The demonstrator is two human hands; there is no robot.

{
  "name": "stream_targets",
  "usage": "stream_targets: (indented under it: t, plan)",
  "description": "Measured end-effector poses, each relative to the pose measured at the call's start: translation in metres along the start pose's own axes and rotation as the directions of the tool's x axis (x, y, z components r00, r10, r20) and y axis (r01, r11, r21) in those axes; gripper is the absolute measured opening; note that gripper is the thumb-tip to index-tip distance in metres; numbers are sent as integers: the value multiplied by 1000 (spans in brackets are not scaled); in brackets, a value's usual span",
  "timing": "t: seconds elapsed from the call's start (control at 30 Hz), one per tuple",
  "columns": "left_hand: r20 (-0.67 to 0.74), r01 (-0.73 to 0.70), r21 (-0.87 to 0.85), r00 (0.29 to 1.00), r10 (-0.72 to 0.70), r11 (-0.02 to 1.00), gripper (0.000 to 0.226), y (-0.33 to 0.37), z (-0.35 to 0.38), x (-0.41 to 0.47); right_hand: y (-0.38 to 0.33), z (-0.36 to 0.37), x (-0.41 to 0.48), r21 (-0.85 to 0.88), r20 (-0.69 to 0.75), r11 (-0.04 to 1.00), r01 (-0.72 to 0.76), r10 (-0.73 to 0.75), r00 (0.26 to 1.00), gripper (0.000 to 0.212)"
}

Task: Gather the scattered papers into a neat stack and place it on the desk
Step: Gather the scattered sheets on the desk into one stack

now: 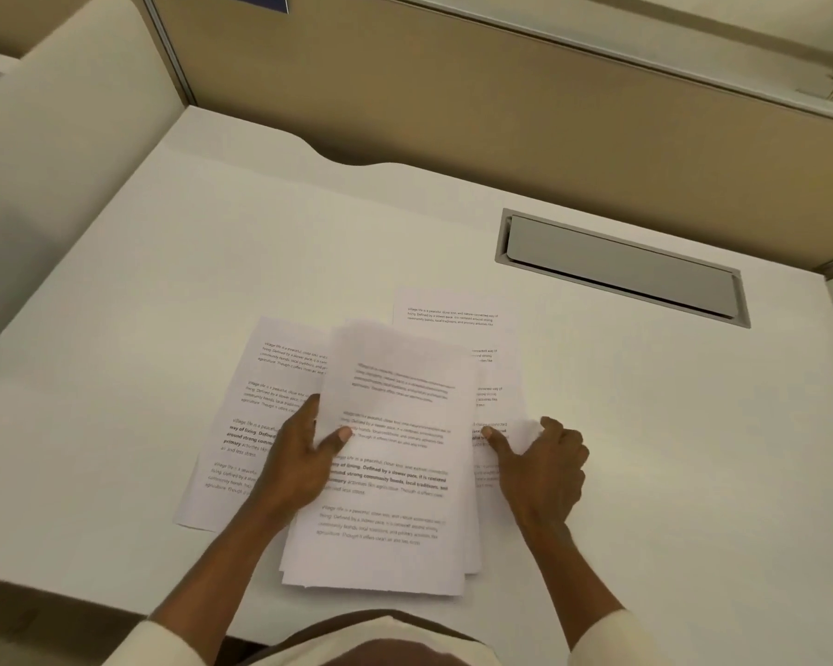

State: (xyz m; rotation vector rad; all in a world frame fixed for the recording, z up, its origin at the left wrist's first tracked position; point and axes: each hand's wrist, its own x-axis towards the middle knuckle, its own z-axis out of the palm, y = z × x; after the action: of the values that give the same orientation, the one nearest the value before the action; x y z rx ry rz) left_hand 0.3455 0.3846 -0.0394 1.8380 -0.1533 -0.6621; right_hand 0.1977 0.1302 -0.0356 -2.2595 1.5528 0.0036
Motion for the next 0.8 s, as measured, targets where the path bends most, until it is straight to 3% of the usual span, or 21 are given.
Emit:
stream_targets:
  t: [0.13,0.23,0.4,0.47,0.57,0.63,0.8]
  plan:
    - [-82,7,-162,996,-21,987,43,-6,-29,-3,-7,-8,3,-219,84,975,34,-16,996,92]
    - [-112,16,-207,993,-40,978,41,-13,-43,-4,-7,-12,7,-171,132,985,7,16,991,88]
    - [-103,50,-239,992,-76,970,39,-22,-43,-5,-1,-16,24,-85,210,993,-80,96,973,100]
    - [-94,49,-242,993,-74,969,39,-24,-39,-5,4,-17,29,18,217,993,-117,110,970,85]
    - [-85,38,-252,994,-62,967,40,-24,-34,-5,15,-22,30,221,174,955,-198,161,971,45]
    - [-88,45,-256,994,-69,966,40,-26,-33,-5,24,-31,29,324,119,923,-207,178,977,36]
    - [-101,57,-252,991,-85,966,40,-31,-34,-3,42,-79,34,447,-103,894,32,16,995,22]
